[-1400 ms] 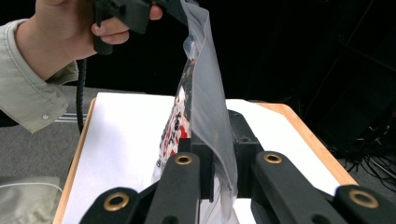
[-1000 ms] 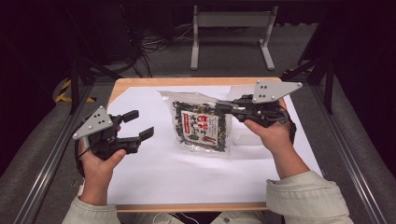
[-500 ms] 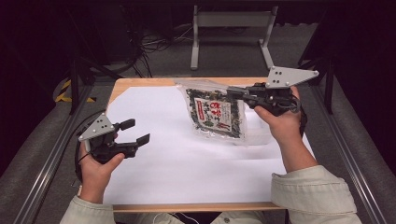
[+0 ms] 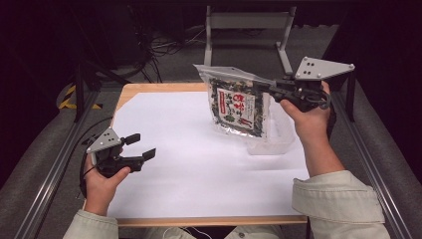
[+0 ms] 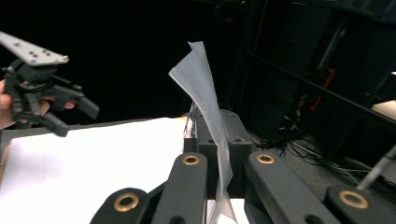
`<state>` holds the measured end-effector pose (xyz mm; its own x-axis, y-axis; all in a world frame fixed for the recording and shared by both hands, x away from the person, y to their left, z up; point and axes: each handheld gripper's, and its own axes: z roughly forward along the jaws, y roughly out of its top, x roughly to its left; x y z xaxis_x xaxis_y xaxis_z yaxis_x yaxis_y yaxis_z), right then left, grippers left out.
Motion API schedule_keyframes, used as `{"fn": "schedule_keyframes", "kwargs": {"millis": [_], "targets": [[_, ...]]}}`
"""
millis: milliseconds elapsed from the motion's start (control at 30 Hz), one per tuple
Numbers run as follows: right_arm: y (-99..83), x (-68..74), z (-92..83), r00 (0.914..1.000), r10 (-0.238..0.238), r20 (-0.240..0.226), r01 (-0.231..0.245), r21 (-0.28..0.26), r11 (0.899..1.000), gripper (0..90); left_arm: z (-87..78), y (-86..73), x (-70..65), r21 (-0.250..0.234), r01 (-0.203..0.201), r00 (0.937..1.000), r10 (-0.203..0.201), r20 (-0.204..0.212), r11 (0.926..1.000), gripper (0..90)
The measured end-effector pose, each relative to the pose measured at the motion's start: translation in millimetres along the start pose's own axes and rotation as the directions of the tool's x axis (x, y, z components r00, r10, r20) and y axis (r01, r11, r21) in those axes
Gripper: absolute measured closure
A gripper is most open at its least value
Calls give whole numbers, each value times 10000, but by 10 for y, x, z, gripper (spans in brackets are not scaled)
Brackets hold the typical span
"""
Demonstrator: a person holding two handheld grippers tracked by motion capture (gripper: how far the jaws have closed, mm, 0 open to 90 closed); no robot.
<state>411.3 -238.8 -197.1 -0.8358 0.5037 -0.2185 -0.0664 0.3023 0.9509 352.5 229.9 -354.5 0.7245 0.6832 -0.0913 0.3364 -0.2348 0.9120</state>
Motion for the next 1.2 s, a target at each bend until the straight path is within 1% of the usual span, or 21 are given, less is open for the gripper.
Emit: {"fn": "schedule_keyframes", "kwargs": {"millis": [67, 100, 167, 233, 367, 400, 433, 567, 700, 733, 800, 967, 1067, 1100, 1200], "targets": [[12, -38, -26, 9999, 45, 131, -44, -43, 10000, 874, 13, -19, 19, -40, -102, 9999, 102, 79, 9999, 227], [17, -56, -39, 9998, 54, 207, -53, -68, 10000, 874, 20, -30, 18, -24, -14, 9999, 15, 111, 10000, 226], [23, -93, -65, 9993, 74, 377, -70, -89, 9999, 875, 32, -51, 36, -12, -51, 9999, 51, 107, 10000, 224], [23, -138, -86, 9984, 134, 550, -129, -102, 9999, 874, 47, -71, 55, -4, -1, 9999, 1, 127, 10000, 223], [11, -235, -114, 9967, 307, 749, -298, -139, 9995, 874, 62, -100, 85, 50, 55, 10000, -55, 66, 10000, 223], [9, -256, -122, 9961, 337, 811, -329, -122, 9994, 874, 69, -109, 84, 34, 184, 9998, -184, 104, 9998, 222], [7, -278, -130, 9955, 374, 870, -365, -127, 9993, 874, 70, -115, 91, 82, 164, 9998, -165, 84, 9998, 222], [-10, -375, -167, 9908, 511, 1251, -502, -100, 9987, 874, 80, -134, 107, 99, 233, 9997, -234, 96, 9997, 223], [-34, -463, -196, 9878, 602, 1433, -600, -57, 9982, 874, 83, -139, 115, 107, 181, 9998, -182, 105, 9998, 223], [-43, -484, -204, 9868, 620, 1499, -618, -61, 9981, 874, 83, -140, 111, 99, 234, 9997, -235, 119, 9997, 223], [-67, -530, -220, 9850, 683, 1587, -677, -94, 9977, 874, 84, -137, 112, 101, 164, 9998, -165, 143, 9998, 223], [-116, -614, -237, 9795, 773, 1858, -786, -1, 9969, 874, 87, -137, 106, 119, 160, 9997, -162, 173, 9998, 222], [-154, -666, -246, 9743, 811, 2101, -847, 79, 9964, 874, 91, -138, 101, 115, 185, 9996, -187, 190, 9998, 223], [-154, -666, -246, 9743, 811, 2101, -847, 79, 9964, 874, 92, -137, 104, 137, 128, 9997, -131, 186, 9998, 223], [-171, -699, -267, 9698, 875, 2278, -903, 18, 9959, 874, 95, -138, 100, 168, 136, 9997, -139, 196, 9998, 223]]}}
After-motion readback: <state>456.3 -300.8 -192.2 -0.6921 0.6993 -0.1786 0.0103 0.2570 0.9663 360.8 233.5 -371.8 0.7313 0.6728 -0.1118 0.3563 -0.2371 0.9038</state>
